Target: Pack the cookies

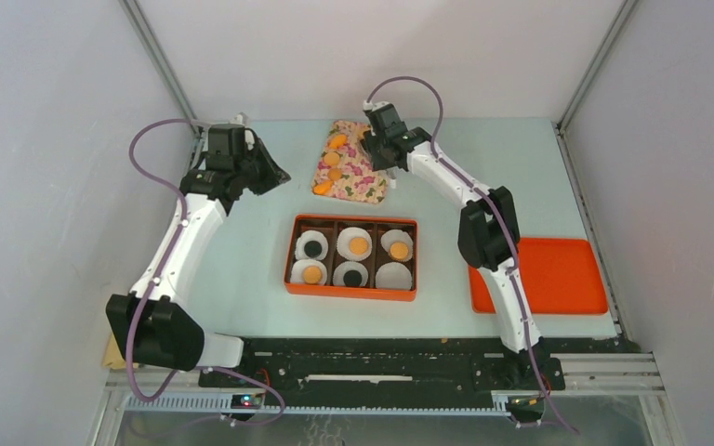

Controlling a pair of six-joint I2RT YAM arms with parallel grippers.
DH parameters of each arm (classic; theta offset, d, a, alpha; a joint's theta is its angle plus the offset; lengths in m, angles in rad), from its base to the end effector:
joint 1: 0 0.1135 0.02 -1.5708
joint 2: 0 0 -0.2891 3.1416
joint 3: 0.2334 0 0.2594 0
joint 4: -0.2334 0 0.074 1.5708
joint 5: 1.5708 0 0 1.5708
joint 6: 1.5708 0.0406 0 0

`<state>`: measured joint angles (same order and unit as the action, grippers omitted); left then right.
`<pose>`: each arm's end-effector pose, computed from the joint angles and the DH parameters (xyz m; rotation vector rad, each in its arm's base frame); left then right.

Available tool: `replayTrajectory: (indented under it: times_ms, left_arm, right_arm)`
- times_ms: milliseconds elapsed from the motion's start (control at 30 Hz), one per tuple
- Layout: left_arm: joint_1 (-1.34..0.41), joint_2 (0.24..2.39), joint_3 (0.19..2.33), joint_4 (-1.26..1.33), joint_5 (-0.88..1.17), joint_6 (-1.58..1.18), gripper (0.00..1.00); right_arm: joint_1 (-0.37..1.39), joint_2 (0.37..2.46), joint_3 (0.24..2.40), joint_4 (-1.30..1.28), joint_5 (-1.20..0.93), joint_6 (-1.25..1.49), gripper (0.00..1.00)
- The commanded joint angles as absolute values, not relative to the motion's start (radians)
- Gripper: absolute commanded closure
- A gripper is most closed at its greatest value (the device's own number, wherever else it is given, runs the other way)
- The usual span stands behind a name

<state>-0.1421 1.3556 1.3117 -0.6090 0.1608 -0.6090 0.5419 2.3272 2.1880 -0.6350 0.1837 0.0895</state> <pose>0.2997 -0.0494 0.3755 -0.4386 2.2364 -0.5834 0.4820 0.2815 0.2685 -0.4344 2.2900 0.1003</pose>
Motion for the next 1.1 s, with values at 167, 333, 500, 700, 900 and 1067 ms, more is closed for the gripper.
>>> replayTrajectory:
  times_ms: [167,333,500,700,900,1067]
  left_arm:
    - [-0.144,1.366,1.365,-0.603,0.163,-0.588,0.99]
    - [-0.143,1.372,1.367,-0.603,0.165,-0.588,0.99]
    - [-0.143,1.376,1.367,-0.603,0.175,-0.589,0.99]
    - [-0.143,1.361,1.363,-0.603,0.18,-0.597,0.99]
    - [-0.144,1.336,1.348,-0.601,0.178,-0.603,0.99]
    - [-0.146,1.315,1.325,-0.598,0.179,-0.611,0.99]
  right_arm:
    - [0.519,2.392,2.328,-0.644,0.175,0.104,0.53]
    - [0.517,2.43,2.392,-0.669,0.153,0.108,0.55]
    - [0.517,2.389,2.349,-0.682,0.152,0.114,0.74]
    - [0.521,2.168,2.122,-0.617,0.148,0.127,0.85]
    - [0.533,1.893,1.84,-0.562,0.125,0.132,0.89]
    - [0.566,1.654,1.637,-0.598,0.12,0.134,0.9]
